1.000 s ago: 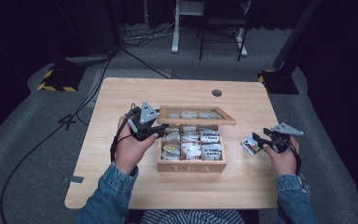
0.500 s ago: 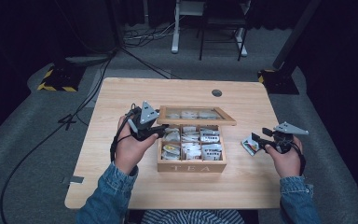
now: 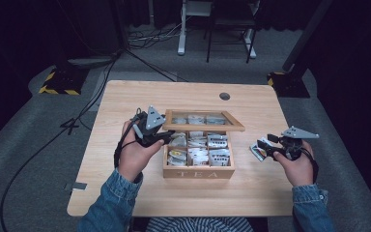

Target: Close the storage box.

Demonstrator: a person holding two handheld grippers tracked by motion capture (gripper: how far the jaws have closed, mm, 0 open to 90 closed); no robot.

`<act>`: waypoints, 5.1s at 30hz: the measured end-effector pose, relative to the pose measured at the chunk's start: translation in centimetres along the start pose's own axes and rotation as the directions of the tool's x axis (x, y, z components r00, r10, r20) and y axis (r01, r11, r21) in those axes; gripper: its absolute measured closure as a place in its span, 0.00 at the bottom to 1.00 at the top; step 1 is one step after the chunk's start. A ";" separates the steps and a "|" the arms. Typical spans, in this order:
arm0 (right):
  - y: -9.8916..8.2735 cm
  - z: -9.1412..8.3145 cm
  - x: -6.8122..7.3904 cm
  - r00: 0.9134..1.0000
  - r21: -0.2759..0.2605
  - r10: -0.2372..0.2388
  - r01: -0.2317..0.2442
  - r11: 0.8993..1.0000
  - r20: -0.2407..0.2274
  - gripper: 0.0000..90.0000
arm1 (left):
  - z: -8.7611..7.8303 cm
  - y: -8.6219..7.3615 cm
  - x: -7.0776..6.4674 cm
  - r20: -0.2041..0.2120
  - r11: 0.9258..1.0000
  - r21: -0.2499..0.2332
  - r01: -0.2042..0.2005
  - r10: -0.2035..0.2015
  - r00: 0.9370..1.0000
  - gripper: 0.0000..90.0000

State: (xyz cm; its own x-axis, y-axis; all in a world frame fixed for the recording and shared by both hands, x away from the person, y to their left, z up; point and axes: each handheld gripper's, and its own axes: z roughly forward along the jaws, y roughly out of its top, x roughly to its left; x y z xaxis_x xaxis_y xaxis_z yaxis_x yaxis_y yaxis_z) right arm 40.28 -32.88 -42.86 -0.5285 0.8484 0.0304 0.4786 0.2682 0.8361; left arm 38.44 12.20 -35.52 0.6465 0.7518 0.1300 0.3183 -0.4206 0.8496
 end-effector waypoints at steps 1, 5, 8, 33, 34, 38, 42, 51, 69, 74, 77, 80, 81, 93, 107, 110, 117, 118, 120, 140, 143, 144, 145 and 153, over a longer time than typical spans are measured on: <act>0.1 0.0 0.1 1.000 0.002 0.001 -0.001 1.000 -0.004 0.49 | 0.0 0.0 0.0 -0.001 1.000 0.002 -0.004 0.004 1.000 0.52; 0.1 -0.1 0.2 1.000 0.005 -0.004 0.004 1.000 -0.013 0.49 | -0.1 -0.1 -0.1 0.006 1.000 0.016 -0.004 0.004 1.000 0.51; 0.2 -0.1 0.2 1.000 0.007 -0.006 0.006 1.000 -0.014 0.49 | -0.2 -0.2 -0.2 0.010 1.000 0.027 -0.009 0.008 1.000 0.51; 1.9 0.8 0.6 0.999 -0.015 -0.016 0.015 1.000 -0.050 0.49 | -0.9 -1.4 -1.5 0.032 0.983 0.174 -0.058 0.054 0.998 0.51; 2.0 0.8 0.6 0.999 -0.014 -0.014 0.013 1.000 -0.051 0.49 | -0.9 -1.4 -1.6 0.031 0.982 0.179 -0.063 0.058 0.998 0.51; 2.1 0.9 0.5 0.999 -0.018 -0.019 0.018 1.000 -0.051 0.49 | -0.9 -1.7 -1.7 0.044 0.975 0.211 -0.065 0.057 0.997 0.51; 2.3 1.0 0.5 0.998 -0.018 -0.019 0.018 1.000 -0.055 0.49 | -0.9 -1.9 -2.0 0.061 0.967 0.244 -0.077 0.064 0.996 0.51; 2.8 1.6 0.6 0.998 -0.018 -0.025 0.023 1.000 -0.066 0.48 | -0.9 -2.6 -2.5 0.096 0.949 0.302 -0.088 0.062 0.993 0.51; 3.2 2.5 0.8 0.996 -0.011 -0.031 0.031 0.999 -0.088 0.48 | 0.2 -3.8 -3.3 0.156 0.906 0.403 -0.130 0.072 0.985 0.51; 3.1 2.6 0.8 0.996 -0.011 -0.031 0.030 0.999 -0.088 0.48 | 0.5 -4.0 -3.5 0.167 0.892 0.430 -0.140 0.074 0.983 0.50; 3.1 2.6 0.8 0.996 -0.007 -0.026 0.025 1.000 -0.089 0.48 | 0.6 -4.1 -3.5 0.180 0.883 0.445 -0.149 0.075 0.981 0.50; 3.0 2.7 0.7 0.996 -0.006 -0.029 0.028 1.000 -0.087 0.48 | 0.8 -4.2 -3.5 0.189 0.877 0.455 -0.151 0.071 0.979 0.50; 3.0 2.7 0.7 0.996 -0.004 -0.028 0.027 1.000 -0.088 0.48 | 0.8 -4.2 -3.5 0.193 0.875 0.460 -0.150 0.067 0.979 0.50; 2.8 2.9 0.7 0.996 0.002 -0.027 0.027 1.000 -0.088 0.48 | 1.2 -4.7 -3.7 0.232 0.848 0.498 -0.181 0.071 0.970 0.40; 2.8 2.7 0.5 0.996 0.005 -0.025 0.025 1.000 -0.085 0.47 | -0.8 -5.2 -0.6 0.165 0.915 0.394 -0.087 0.022 0.986 0.33; 2.7 2.7 0.4 0.996 0.004 -0.024 0.025 1.000 -0.083 0.47 | -1.2 -5.5 0.3 0.144 0.926 0.373 -0.058 0.004 0.990 0.31; 2.5 2.4 0.2 0.997 0.006 -0.018 0.018 1.000 -0.075 0.47 | -1.9 -5.9 2.4 0.094 0.949 0.315 -0.010 -0.021 0.995 0.29; 2.5 2.3 0.1 0.997 0.006 -0.024 0.024 1.000 -0.075 0.47 | -2.0 -6.0 2.6 0.093 0.949 0.314 0.000 -0.031 0.995 0.29; 2.4 2.1 0.0 0.997 0.004 -0.020 0.020 1.000 -0.069 0.47 | -2.1 -6.3 3.1 0.086 0.953 0.303 0.015 -0.043 0.995 0.29; 0.3 0.6 -2.5 0.999 0.015 0.036 -0.036 0.999 -0.009 0.46 | -0.9 -10.9 8.6 -0.028 0.937 0.302 0.175 -0.175 0.984 0.26; -0.3 0.7 -3.2 0.999 0.018 0.051 -0.051 0.999 0.009 0.46 | -0.4 -11.8 9.5 -0.062 0.931 0.306 0.198 -0.188 0.980 0.26; -0.5 0.8 -3.5 0.998 0.025 0.060 -0.060 0.998 0.014 0.46 | -0.3 -12.0 9.8 -0.072 0.930 0.307 0.201 -0.188 0.980 0.26; -0.7 0.9 -3.7 0.998 0.024 0.059 -0.060 0.998 0.019 0.46 | -0.1 -12.4 10.1 -0.083 0.927 0.307 0.213 -0.197 0.977 0.26; -2.1 1.4 -5.0 0.994 0.039 0.088 -0.091 0.995 0.063 0.45 | 1.1 -14.5 11.5 -0.135 0.905 0.294 0.309 -0.280 0.950 0.25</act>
State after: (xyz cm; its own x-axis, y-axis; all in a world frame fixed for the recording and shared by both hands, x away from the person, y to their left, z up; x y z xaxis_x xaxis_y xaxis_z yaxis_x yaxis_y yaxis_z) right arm 42.94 -37.04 -45.51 -0.4389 0.8959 0.0692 0.5516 0.2078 0.8078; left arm 42.00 26.41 -46.88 0.4313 0.9010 -0.0453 0.6915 -0.2979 0.6581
